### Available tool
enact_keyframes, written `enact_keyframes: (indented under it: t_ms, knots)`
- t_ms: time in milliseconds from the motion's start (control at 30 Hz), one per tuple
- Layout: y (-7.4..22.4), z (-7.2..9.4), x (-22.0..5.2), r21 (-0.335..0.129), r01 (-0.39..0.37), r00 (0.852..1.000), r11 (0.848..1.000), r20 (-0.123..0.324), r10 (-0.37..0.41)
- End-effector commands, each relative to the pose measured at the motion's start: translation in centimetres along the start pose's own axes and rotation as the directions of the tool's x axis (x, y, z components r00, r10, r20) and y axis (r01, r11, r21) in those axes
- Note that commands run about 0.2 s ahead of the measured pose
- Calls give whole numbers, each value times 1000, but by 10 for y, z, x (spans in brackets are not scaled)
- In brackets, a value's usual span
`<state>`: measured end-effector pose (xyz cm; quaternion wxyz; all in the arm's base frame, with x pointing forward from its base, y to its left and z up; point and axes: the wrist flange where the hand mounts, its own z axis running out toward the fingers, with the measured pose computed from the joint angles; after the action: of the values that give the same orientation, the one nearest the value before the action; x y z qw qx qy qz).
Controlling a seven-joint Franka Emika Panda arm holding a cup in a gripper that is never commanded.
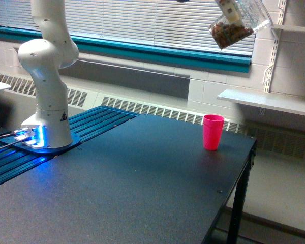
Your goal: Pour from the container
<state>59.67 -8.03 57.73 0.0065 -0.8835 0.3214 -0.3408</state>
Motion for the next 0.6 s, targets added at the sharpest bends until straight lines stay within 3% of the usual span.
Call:
enact_keyframes:
  t_ms: [33,600]
  knots:
    - [-5,18,-17,-27,25,999,999,34,-24]
    - [-35,-1,-36,-43,107,994,993,21,-107]
